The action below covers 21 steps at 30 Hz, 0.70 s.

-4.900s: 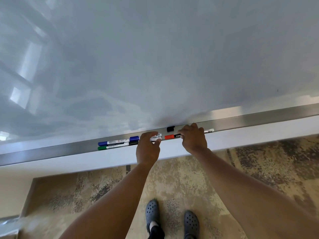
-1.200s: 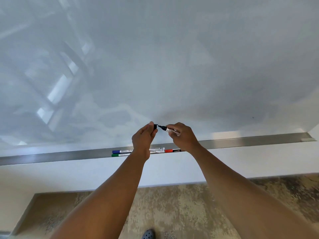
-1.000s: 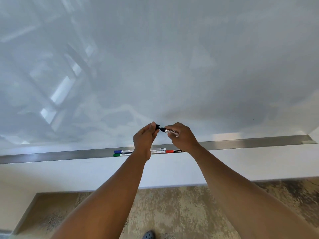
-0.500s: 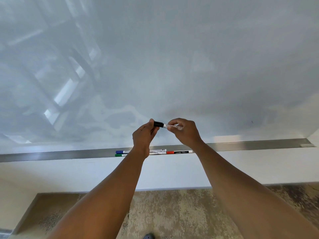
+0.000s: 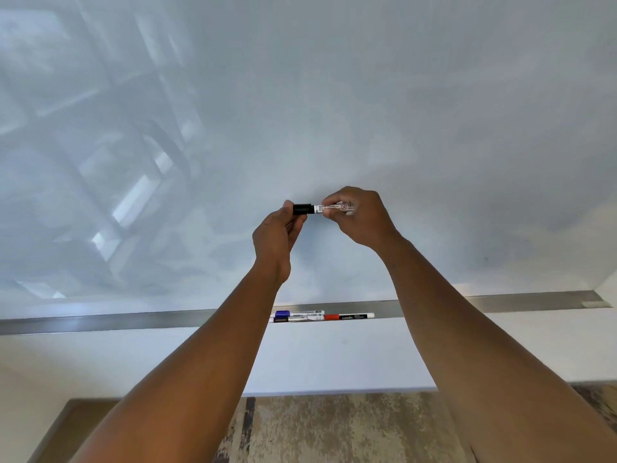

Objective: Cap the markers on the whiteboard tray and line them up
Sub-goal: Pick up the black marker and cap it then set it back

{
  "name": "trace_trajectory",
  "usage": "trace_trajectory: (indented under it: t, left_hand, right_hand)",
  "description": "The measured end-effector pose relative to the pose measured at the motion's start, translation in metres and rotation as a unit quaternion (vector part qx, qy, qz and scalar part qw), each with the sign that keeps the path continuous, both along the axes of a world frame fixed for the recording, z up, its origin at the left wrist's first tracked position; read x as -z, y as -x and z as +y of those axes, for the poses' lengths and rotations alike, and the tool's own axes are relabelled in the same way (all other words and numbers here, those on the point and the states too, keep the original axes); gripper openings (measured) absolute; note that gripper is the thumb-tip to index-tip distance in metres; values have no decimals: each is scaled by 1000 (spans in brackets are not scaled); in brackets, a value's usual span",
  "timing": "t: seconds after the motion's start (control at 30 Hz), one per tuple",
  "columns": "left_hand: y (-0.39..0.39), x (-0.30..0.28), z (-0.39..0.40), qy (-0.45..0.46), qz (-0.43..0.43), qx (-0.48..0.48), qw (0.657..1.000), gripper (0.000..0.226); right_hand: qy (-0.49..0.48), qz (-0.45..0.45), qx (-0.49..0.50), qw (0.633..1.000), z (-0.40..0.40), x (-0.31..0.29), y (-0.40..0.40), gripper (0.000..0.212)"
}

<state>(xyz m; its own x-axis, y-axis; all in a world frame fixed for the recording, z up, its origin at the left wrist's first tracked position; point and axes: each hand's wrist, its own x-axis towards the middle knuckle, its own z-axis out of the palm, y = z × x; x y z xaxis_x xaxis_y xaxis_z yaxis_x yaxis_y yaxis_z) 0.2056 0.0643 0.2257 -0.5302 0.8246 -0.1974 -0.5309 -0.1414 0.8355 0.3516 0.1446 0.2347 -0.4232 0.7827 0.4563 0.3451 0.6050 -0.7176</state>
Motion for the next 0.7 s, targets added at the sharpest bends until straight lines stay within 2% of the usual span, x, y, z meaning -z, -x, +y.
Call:
trace_trajectory:
  t: [0.27,0.5,0.7]
  left_hand:
    - [2,-22,0,-16,39,-11,999,19]
    - [-1,-32,-3,-41,39,-13,998,15]
    - [1,-28,-6,-40,57,-1,998,16]
  right_hand:
    - [-19,14,6,1000,0,-24,1,9]
    - [-21,18,30,999,-8,-36,3,9]
    - [10,17,25,999,-11,-35,1,7]
